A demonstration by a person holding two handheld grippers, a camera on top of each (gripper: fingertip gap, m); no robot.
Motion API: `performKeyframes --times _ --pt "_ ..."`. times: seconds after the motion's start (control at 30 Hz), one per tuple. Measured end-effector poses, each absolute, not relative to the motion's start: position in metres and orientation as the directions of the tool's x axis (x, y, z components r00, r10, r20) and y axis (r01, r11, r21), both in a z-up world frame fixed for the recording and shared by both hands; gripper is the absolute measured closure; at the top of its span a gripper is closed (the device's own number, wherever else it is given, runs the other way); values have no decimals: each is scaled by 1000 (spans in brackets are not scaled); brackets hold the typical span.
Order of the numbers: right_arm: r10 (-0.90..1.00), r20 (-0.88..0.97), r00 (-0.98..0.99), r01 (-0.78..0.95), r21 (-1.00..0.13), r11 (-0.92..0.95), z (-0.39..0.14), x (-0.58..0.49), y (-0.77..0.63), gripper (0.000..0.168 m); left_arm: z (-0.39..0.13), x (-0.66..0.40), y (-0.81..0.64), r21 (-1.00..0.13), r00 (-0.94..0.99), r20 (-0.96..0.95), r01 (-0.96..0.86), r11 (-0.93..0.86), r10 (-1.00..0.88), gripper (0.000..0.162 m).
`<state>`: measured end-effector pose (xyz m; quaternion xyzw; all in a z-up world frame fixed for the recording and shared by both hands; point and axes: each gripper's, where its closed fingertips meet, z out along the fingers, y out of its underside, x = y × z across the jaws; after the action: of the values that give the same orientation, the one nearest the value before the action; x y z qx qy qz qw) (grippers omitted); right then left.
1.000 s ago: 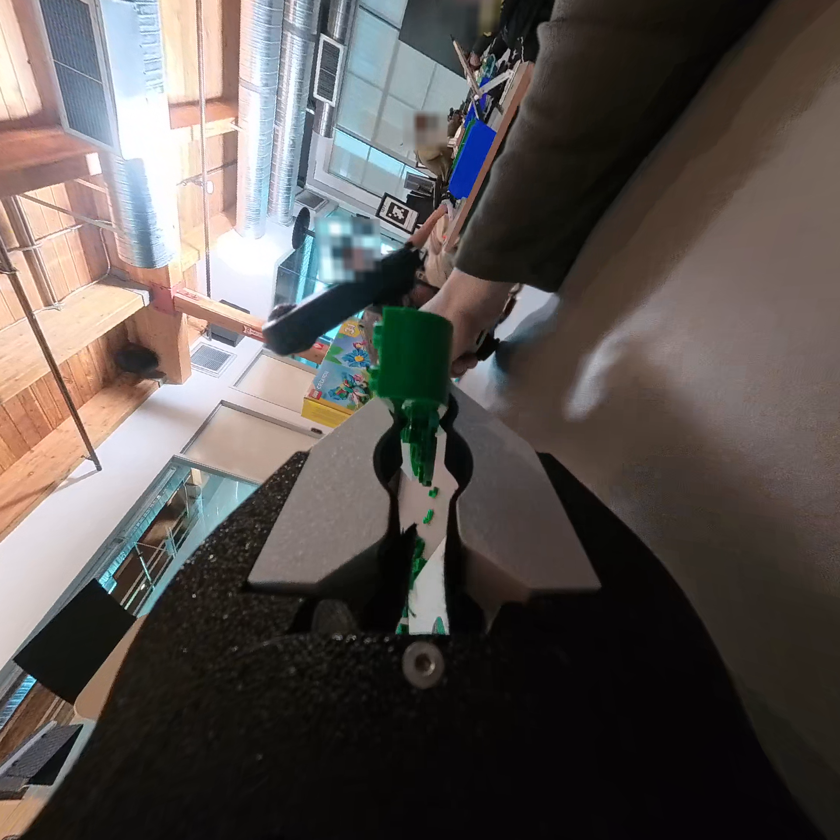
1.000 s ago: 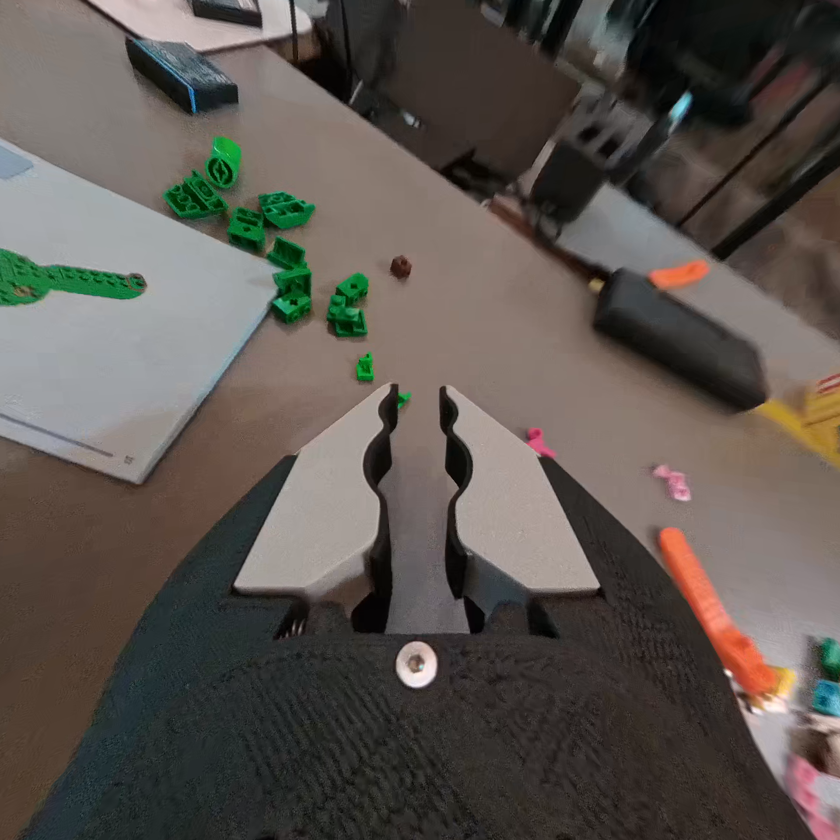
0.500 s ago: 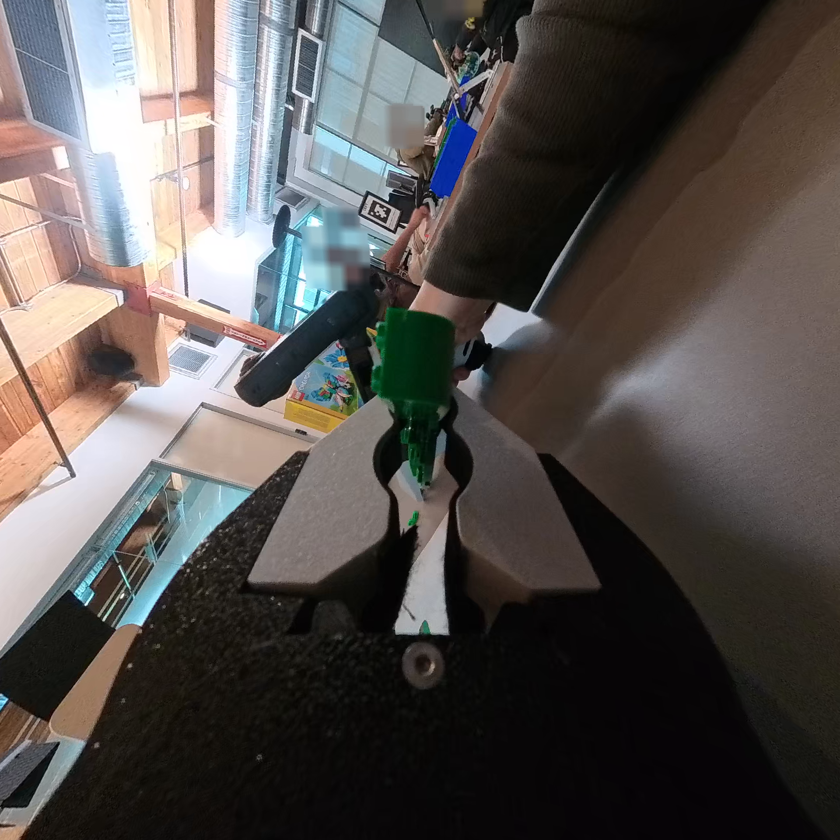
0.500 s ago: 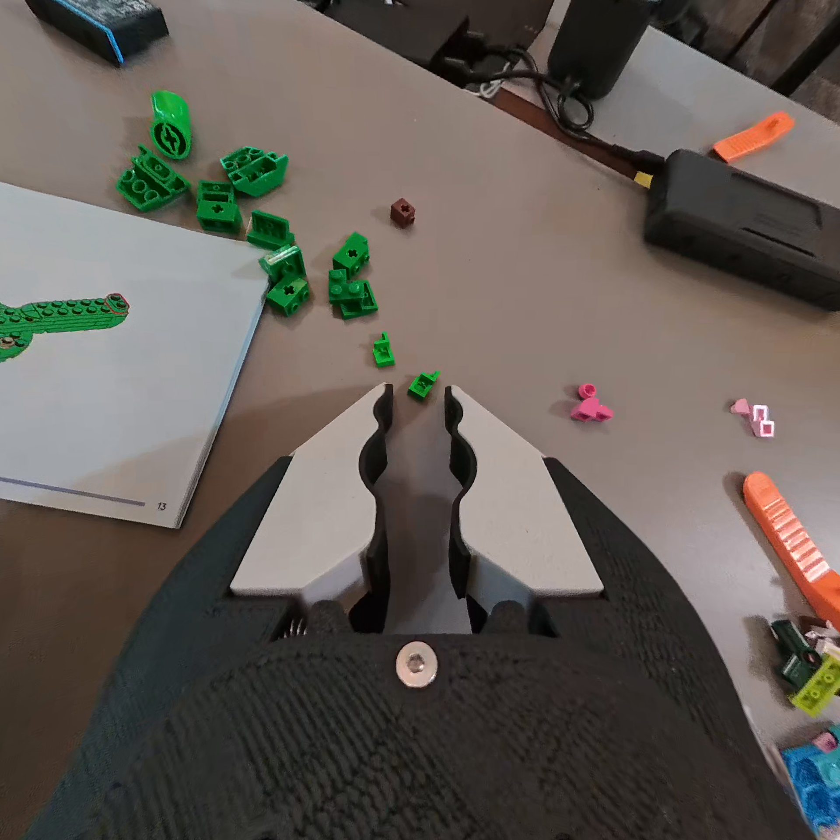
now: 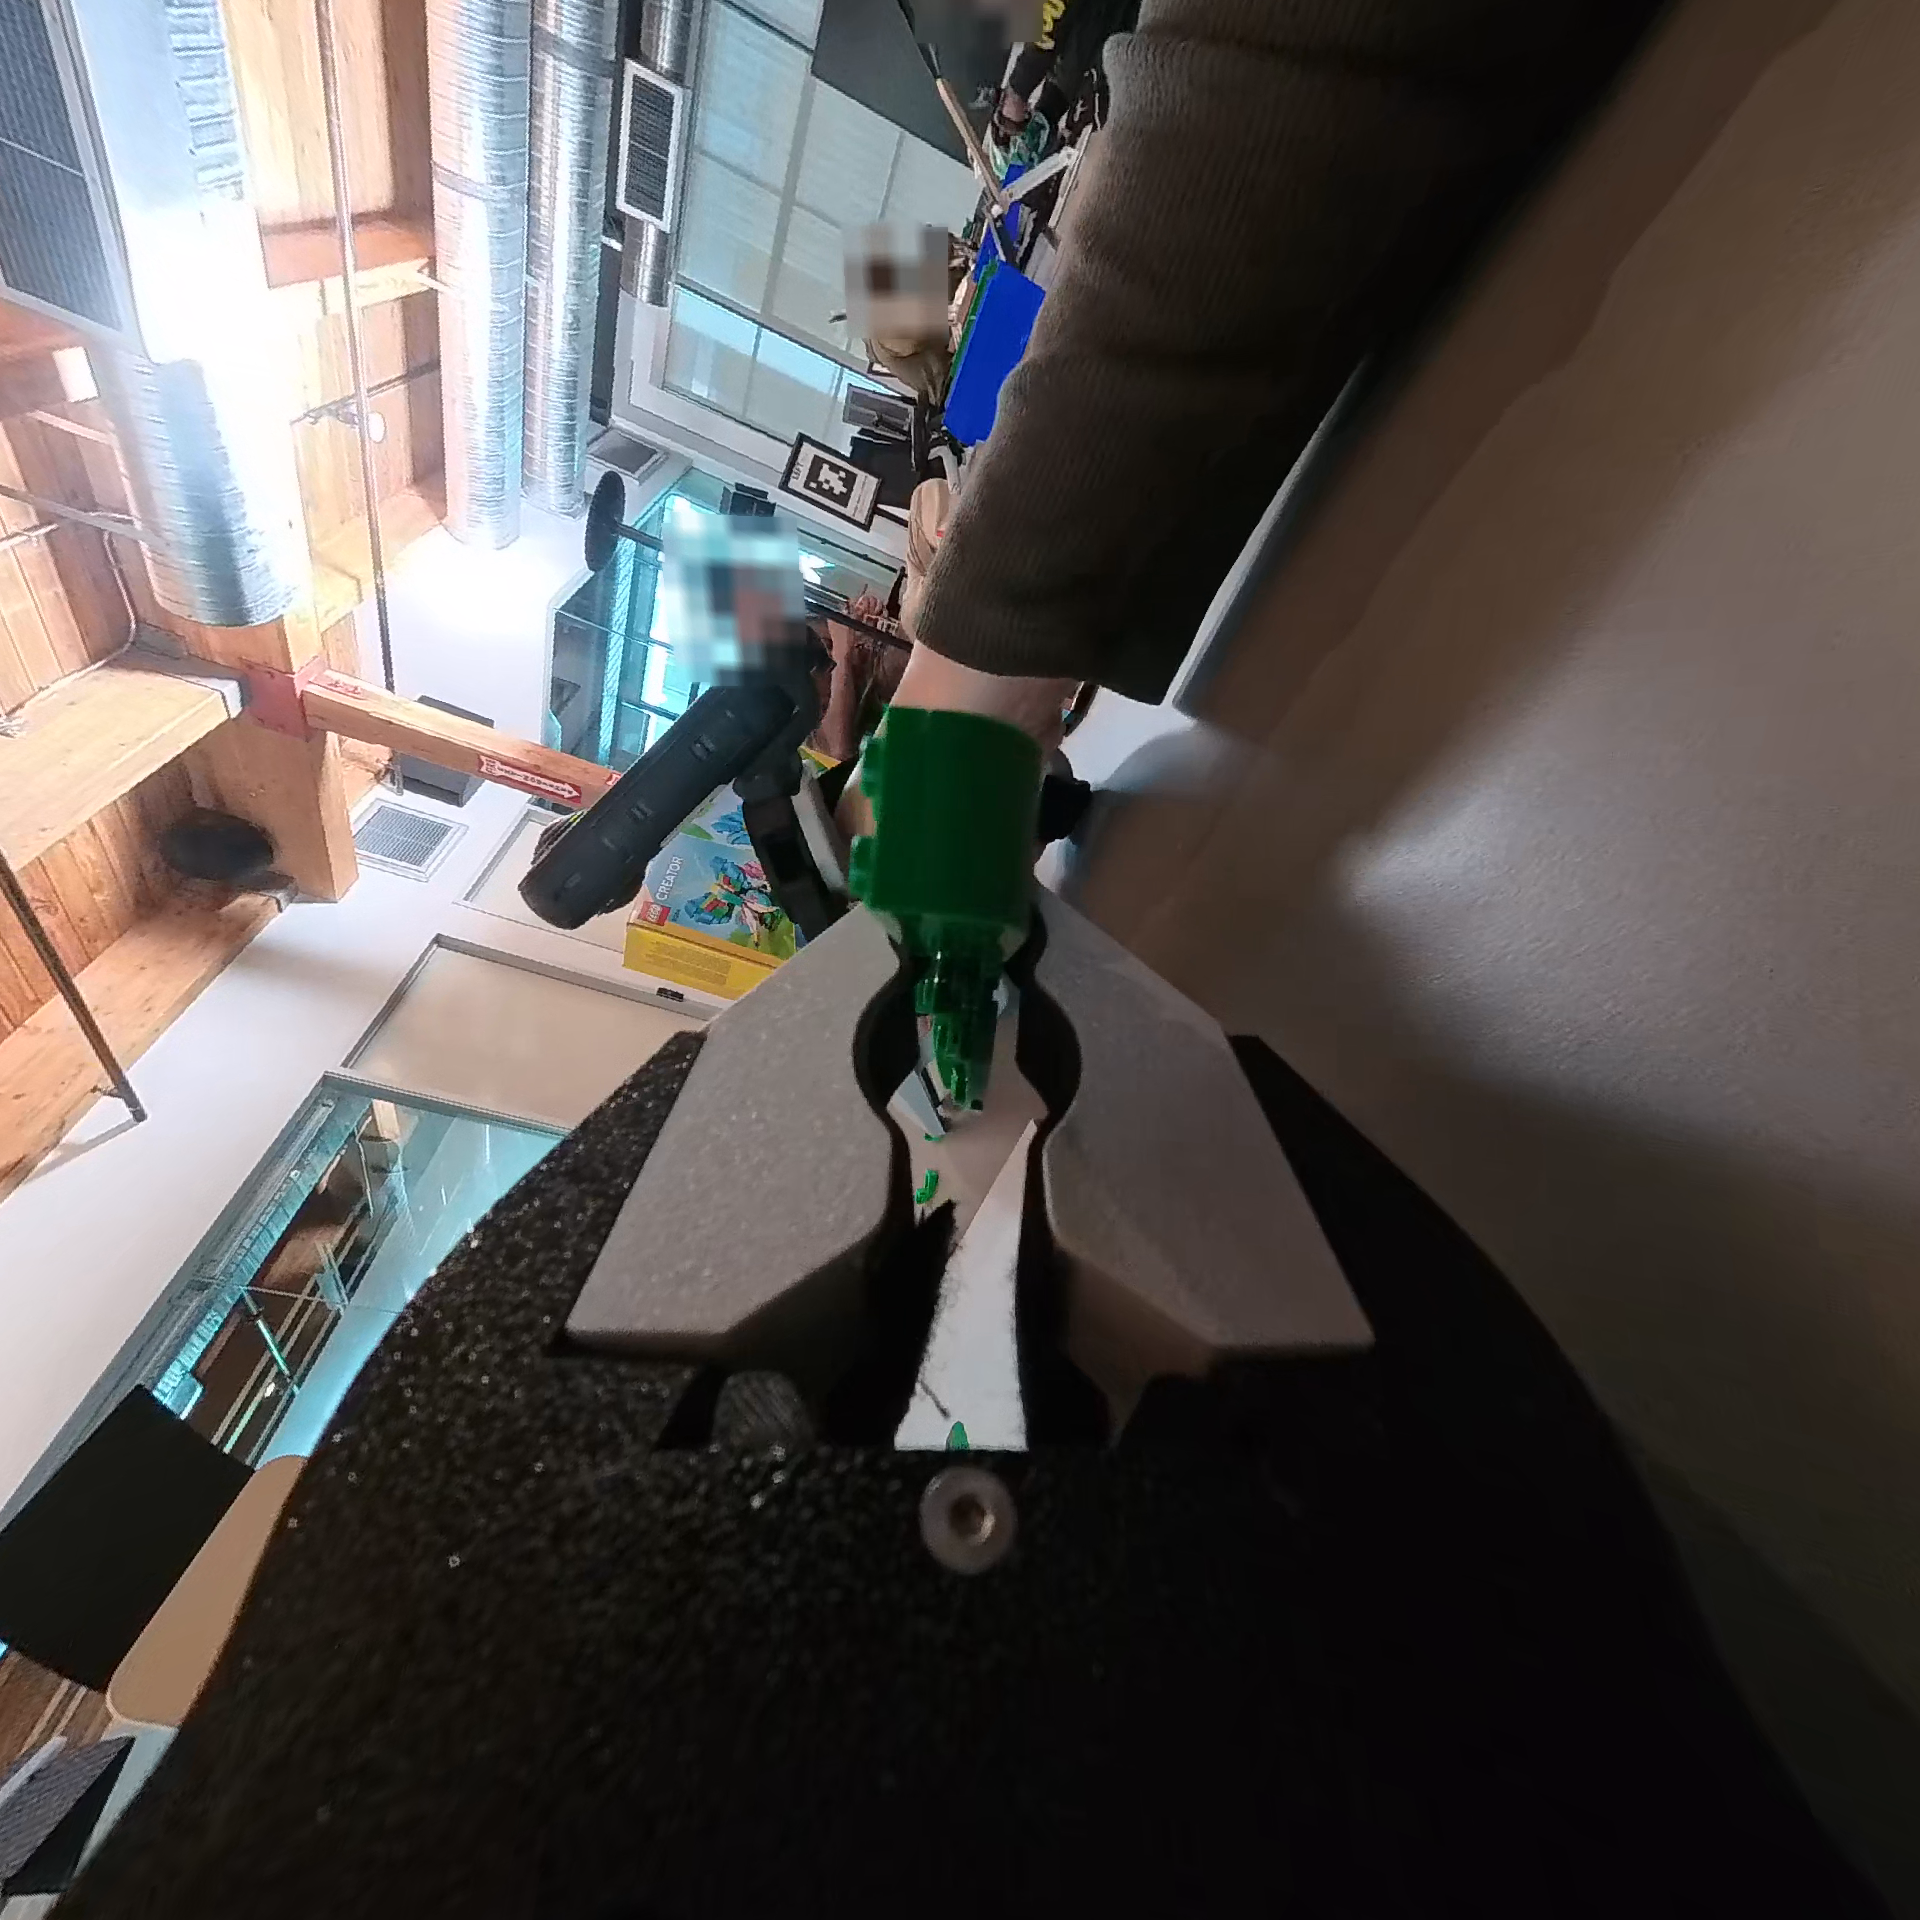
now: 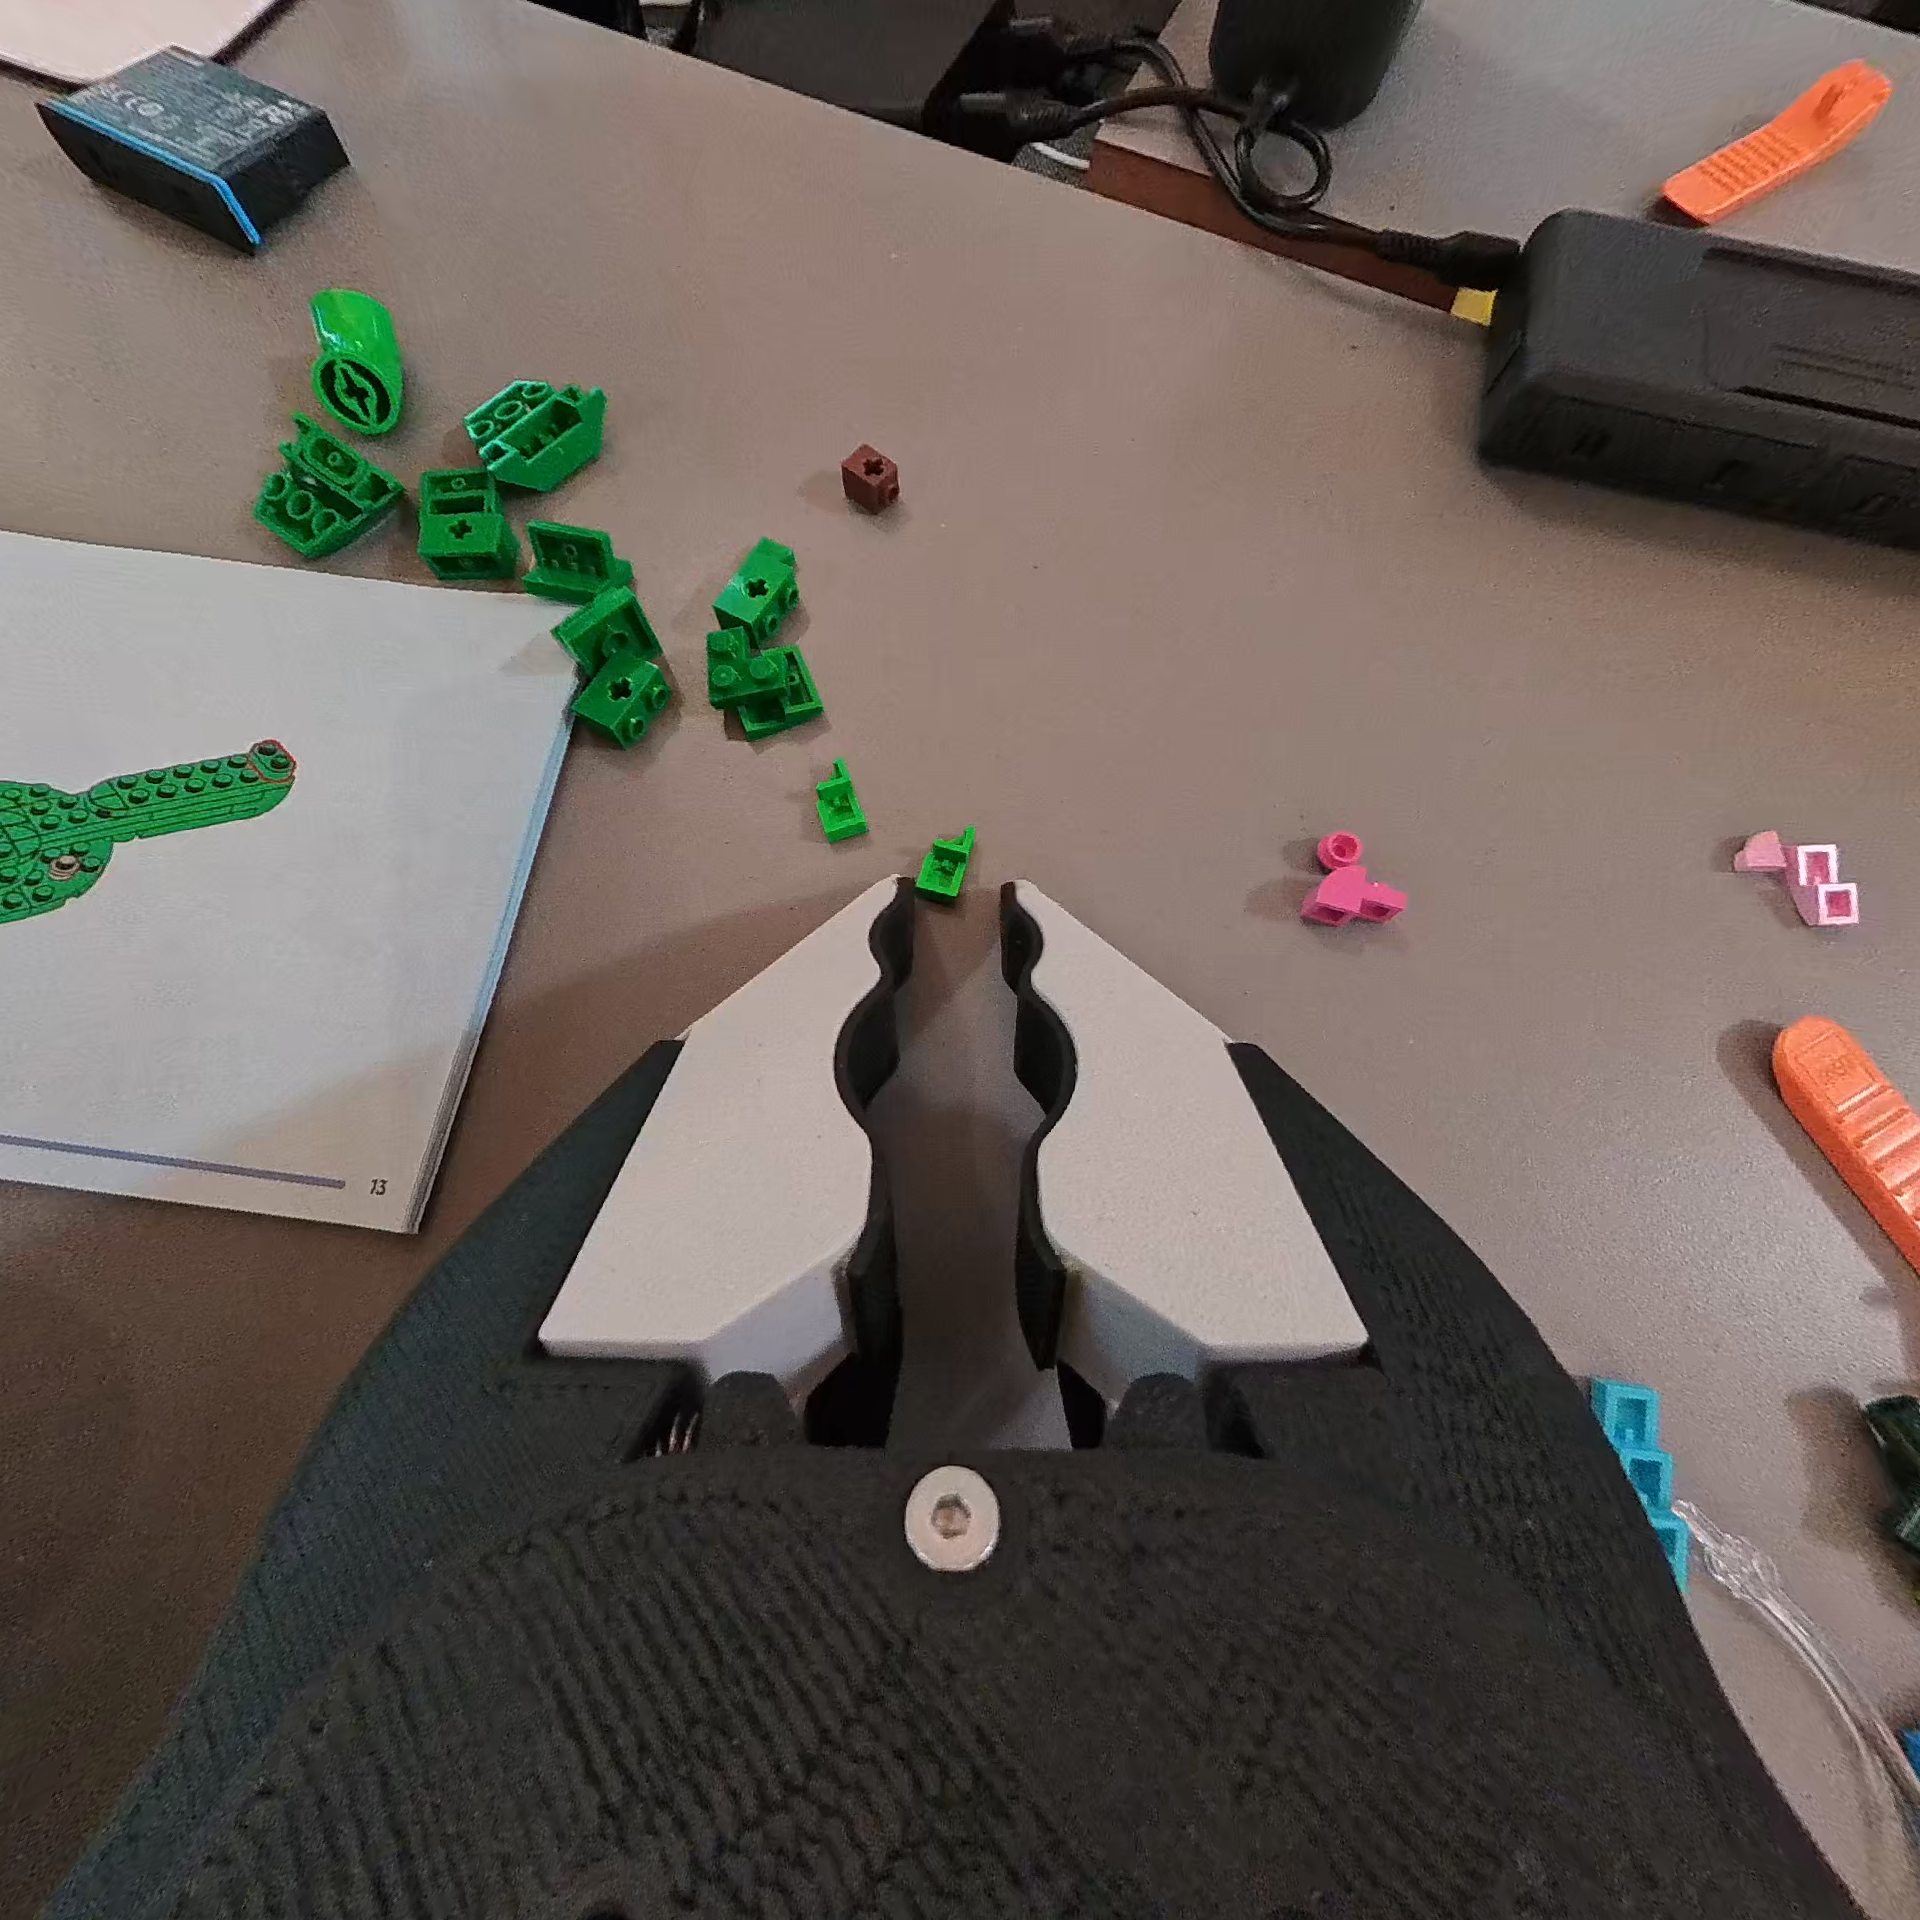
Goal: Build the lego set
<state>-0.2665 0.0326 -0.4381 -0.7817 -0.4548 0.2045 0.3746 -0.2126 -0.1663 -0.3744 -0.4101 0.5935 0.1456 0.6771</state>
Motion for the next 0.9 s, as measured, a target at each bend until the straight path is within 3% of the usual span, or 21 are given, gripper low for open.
performKeyframes --times 0.13,0.33,0.57,0.9 --pt "861 27 508 560 -770 -306 -438 -266 34 168 -375 -213 -166 -377 248 -925 -687 622 -287 152" --pt "864 29 502 563 -770 -300 -438 -266 33 168 -375 -214 -166 -377 250 -925 -690 619 -285 152" --pt "889 -57 454 538 -777 -325 -437 -271 28 146 -377 -213 -167 -367 237 -929 -693 620 -284 152" --pt "948 42 315 609 -775 -168 -437 -277 30 139 -378 -213 -167 -370 234 -927 -693 619 -292 152"
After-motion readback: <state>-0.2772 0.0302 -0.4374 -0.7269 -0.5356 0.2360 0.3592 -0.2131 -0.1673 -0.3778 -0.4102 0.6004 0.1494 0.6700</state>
